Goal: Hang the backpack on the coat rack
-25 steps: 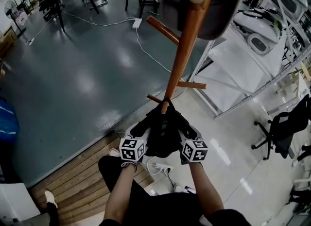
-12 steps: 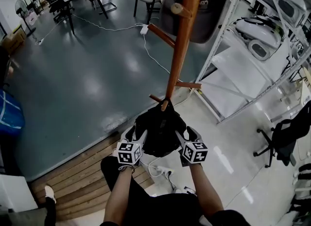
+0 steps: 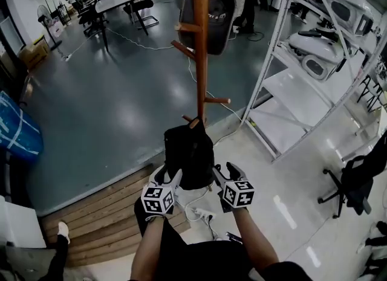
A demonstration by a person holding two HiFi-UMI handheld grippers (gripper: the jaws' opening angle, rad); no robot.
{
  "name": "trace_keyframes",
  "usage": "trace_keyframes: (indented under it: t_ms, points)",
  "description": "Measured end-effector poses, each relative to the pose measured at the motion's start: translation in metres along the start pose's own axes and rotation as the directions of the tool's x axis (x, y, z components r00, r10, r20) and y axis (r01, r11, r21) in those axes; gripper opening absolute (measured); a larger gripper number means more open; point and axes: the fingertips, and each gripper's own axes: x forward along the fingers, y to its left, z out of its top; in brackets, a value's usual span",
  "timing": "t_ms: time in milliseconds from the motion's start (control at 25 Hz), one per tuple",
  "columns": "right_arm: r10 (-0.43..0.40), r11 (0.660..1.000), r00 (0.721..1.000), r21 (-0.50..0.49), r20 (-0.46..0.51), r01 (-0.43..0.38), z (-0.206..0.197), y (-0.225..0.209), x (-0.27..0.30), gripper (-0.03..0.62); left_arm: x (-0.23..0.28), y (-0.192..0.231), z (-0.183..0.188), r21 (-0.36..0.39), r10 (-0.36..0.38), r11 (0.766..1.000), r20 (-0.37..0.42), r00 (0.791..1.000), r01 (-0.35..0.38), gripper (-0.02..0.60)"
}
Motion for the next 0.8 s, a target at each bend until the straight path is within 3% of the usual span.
trace_keyframes:
  t_ms: [400, 560, 680, 800]
  points:
    - [0.151, 0.988, 0.989, 0.015, 0.001, -0.151, 0.0, 0.023, -0.12, 0.238, -0.096, -0.125, -0.002, 0.016, 0.065, 0.998, 0.089, 0.994, -0.067, 0.244]
    - [0.184, 0.983, 0.983, 0.019, -0.026, -0.184, -0.013, 0.021, -0.154, 0.188, -0.126, -0.157, -0.017, 0.011, 0.114, 0.993, 0.104, 0.988, -0.116, 0.212]
    - [0.208, 0.978, 0.977, 0.024, -0.035, -0.207, -0.021, 0.029, -0.174, 0.102, -0.146, -0.171, -0.026, -0.001, 0.148, 0.989, 0.109, 0.983, -0.149, 0.174]
    - [0.227, 0.974, 0.973, 0.013, -0.038, -0.227, -0.025, 0.042, -0.187, 0.053, -0.163, -0.18, -0.026, 0.0, 0.167, 0.986, 0.137, 0.977, -0.168, 0.095]
